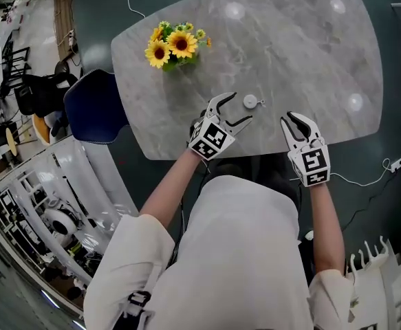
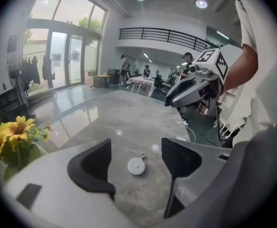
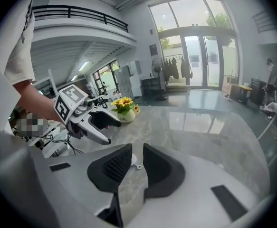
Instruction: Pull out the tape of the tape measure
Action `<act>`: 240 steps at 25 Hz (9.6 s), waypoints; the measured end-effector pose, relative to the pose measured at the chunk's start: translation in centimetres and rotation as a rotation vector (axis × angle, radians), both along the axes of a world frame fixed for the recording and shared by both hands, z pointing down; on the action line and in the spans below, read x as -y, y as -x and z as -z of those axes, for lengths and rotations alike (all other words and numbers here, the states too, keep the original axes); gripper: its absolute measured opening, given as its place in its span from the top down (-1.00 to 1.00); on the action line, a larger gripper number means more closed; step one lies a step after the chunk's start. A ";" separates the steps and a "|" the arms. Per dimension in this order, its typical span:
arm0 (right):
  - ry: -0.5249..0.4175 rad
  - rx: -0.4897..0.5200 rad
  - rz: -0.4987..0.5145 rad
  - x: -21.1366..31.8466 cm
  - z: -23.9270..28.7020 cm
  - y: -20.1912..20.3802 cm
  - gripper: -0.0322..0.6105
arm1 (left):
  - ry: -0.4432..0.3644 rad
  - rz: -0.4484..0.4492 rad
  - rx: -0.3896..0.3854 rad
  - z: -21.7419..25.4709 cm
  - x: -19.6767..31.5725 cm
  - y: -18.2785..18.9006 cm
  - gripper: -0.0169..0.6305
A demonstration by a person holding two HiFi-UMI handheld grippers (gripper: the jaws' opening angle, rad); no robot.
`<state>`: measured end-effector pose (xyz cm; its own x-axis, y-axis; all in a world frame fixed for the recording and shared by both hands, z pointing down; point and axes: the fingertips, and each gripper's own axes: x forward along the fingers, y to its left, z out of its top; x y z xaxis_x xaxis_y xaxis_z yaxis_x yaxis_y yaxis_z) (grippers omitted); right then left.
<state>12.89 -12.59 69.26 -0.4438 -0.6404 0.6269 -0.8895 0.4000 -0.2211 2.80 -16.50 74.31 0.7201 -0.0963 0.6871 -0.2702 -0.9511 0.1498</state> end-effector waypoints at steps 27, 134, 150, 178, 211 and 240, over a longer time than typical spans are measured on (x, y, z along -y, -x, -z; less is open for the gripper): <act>0.179 0.028 0.078 -2.4 -11.2 3.7 0.61 | -0.065 -0.296 0.213 -14.2 -2.7 -2.1 0.28; -0.214 -0.170 -0.202 0.5 15.9 -9.3 0.68 | -0.229 0.066 -0.022 21.2 -5.6 0.5 0.28; -0.233 -0.163 -0.318 1.3 16.5 -14.0 0.68 | -0.250 0.142 0.001 21.4 -3.3 4.2 0.28; -0.096 -0.171 -0.197 0.7 10.5 -9.0 0.68 | -0.171 0.164 0.077 16.6 -2.8 6.5 0.28; 0.335 -0.264 0.079 1.2 -12.4 -0.6 0.67 | 0.076 0.210 0.370 -8.9 -1.0 13.5 0.27; 0.367 -0.404 0.127 -0.9 -17.4 1.1 0.42 | 0.024 0.196 0.414 -13.5 -1.8 14.8 0.11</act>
